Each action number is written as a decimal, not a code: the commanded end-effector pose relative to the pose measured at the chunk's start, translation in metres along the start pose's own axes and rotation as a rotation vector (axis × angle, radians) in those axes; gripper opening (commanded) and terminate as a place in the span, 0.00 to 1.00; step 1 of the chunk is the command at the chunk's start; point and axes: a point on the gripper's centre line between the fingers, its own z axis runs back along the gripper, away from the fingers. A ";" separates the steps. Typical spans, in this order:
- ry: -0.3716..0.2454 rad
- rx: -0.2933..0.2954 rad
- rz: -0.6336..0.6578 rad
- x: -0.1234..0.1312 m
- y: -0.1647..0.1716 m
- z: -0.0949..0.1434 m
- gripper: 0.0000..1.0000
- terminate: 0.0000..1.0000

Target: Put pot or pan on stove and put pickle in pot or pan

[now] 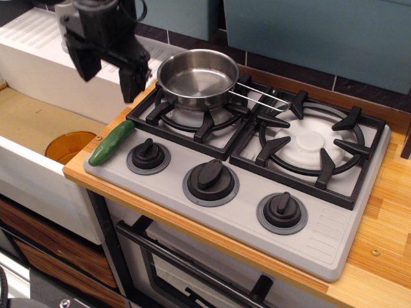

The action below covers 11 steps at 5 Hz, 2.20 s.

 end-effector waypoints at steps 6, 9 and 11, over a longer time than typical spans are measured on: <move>-0.203 -0.091 0.028 -0.021 -0.001 -0.050 1.00 0.00; -0.196 -0.160 0.065 -0.027 -0.006 -0.047 0.00 0.00; -0.151 -0.174 0.083 -0.023 -0.007 -0.022 0.00 0.00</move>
